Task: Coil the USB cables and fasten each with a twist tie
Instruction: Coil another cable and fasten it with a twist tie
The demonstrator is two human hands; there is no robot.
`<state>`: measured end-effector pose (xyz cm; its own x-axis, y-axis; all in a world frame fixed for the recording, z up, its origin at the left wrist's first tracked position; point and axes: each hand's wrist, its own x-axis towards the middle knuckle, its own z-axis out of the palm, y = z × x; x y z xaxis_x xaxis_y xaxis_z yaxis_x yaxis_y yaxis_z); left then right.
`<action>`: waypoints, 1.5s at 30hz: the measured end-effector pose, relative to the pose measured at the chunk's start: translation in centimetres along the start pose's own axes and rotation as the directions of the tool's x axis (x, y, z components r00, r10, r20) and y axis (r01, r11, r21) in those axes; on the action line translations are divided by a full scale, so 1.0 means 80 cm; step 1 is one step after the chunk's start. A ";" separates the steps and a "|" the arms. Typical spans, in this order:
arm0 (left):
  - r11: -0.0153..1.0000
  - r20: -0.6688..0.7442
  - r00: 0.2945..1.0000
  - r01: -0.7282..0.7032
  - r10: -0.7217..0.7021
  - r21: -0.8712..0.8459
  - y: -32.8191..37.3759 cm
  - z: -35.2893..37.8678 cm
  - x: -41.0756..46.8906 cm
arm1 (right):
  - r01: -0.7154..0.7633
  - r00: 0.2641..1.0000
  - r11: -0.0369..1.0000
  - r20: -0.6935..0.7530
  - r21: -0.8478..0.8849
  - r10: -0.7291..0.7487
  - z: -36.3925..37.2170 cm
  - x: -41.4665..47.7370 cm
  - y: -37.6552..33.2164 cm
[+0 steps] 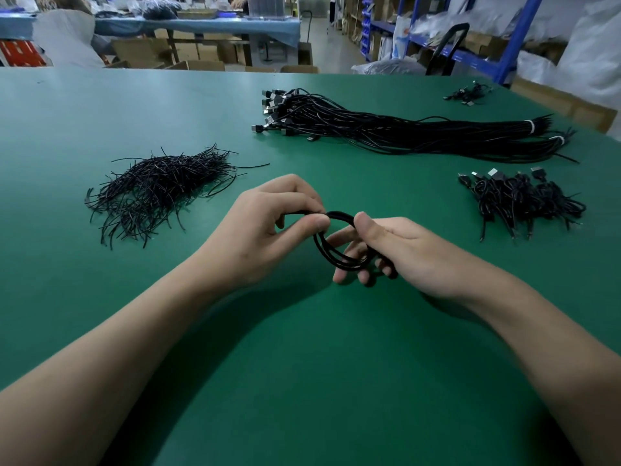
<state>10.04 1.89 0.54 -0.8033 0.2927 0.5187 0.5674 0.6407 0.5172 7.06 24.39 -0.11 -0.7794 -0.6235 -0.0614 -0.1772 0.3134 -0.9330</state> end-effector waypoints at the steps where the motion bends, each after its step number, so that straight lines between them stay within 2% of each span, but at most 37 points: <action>1: 1.000 0.000 1.000 -0.007 0.007 -0.006 0.001 0.000 0.000 | -0.023 0.999 0.999 0.032 0.049 0.022 -0.002 0.000 0.000; 5: 0.999 -0.013 0.999 -0.037 0.037 -0.037 0.008 0.003 0.002 | -0.115 0.977 0.978 0.195 0.173 0.081 -0.013 -0.003 -0.001; 9: 0.997 -0.042 0.997 -0.067 0.065 -0.042 0.012 0.004 0.002 | -0.233 0.918 0.914 0.386 0.333 0.093 -0.017 -0.010 -0.004; 13: 0.995 -0.065 0.993 -0.097 0.097 0.003 0.015 0.005 0.001 | -0.264 0.915 0.865 0.394 0.426 0.086 -0.012 -0.010 -0.003; 17: 0.984 -0.127 0.979 -0.151 0.162 0.097 0.013 0.003 0.002 | -0.178 0.948 0.875 0.317 0.451 0.029 -0.006 -0.006 -0.003; 19: 0.974 -0.132 0.974 -0.160 0.182 0.159 0.011 0.002 0.003 | -0.070 0.984 0.937 0.178 0.343 0.008 0.000 -0.001 -0.002; 21: 0.957 -0.097 0.975 -0.171 0.197 0.233 0.007 0.001 0.003 | 0.059 0.998 0.997 -0.011 0.058 -0.059 0.004 0.000 0.000; 22: 0.949 -0.056 0.980 -0.168 0.189 0.265 0.006 -0.001 0.002 | 0.108 0.990 0.986 -0.076 -0.128 -0.119 0.006 0.001 0.000; 23: 0.944 0.000 0.987 -0.152 0.159 0.293 0.006 -0.005 0.002 | 0.127 0.979 0.939 -0.112 -0.320 -0.171 0.005 0.001 0.001; 25: 0.931 0.140 0.989 -0.084 0.035 0.356 0.009 -0.012 0.006 | 0.077 0.967 0.781 -0.144 -0.620 -0.210 0.003 0.001 0.004; 27: 0.915 0.288 0.952 -0.019 -0.107 0.403 0.016 -0.013 0.015 | 0.039 0.958 0.625 -0.150 -0.780 -0.246 0.004 0.001 0.004; 28: 0.925 0.348 0.923 0.023 -0.166 0.379 0.020 -0.009 0.021 | 0.038 0.952 0.568 -0.143 -0.822 -0.270 0.007 0.001 0.002; 30: 0.962 0.444 0.857 0.190 -0.261 0.198 0.024 0.002 0.030 | 0.032 0.942 0.499 -0.141 -0.866 -0.306 0.012 0.001 -0.003; 32: 0.947 0.514 0.809 0.321 -0.285 0.019 0.026 0.014 0.035 | 0.018 0.943 0.483 -0.146 -0.875 -0.301 0.012 -0.001 -0.007; 34: 0.924 0.541 0.794 0.375 -0.279 -0.074 0.023 0.021 0.034 | 0.045 0.957 0.496 -0.105 -0.867 -0.270 0.010 -0.004 -0.010; 38: 0.926 0.509 0.823 0.357 -0.250 -0.124 0.016 0.022 0.027 | 0.086 0.966 0.519 -0.055 -0.850 -0.251 0.005 -0.004 -0.018; 41: 0.949 0.421 0.876 0.301 -0.235 -0.096 0.011 0.024 0.026 | 0.062 0.952 0.462 -0.086 -0.885 -0.293 0.002 0.002 -0.019; 43: 0.964 0.339 0.916 0.256 -0.215 -0.078 0.010 0.029 0.024 | 0.015 0.935 0.417 -0.136 -0.909 -0.329 0.002 0.005 -0.018; 45: 0.971 0.229 0.950 0.232 -0.211 -0.066 0.007 0.037 0.022 | -0.057 0.882 0.436 -0.250 -0.898 -0.399 0.001 0.007 -0.017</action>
<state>8.46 4.86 -0.24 -0.9246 0.3054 0.2275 0.3764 0.6427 0.6673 6.92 23.58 1.11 -0.7672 -0.4962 0.4063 -0.5724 0.8156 -0.0847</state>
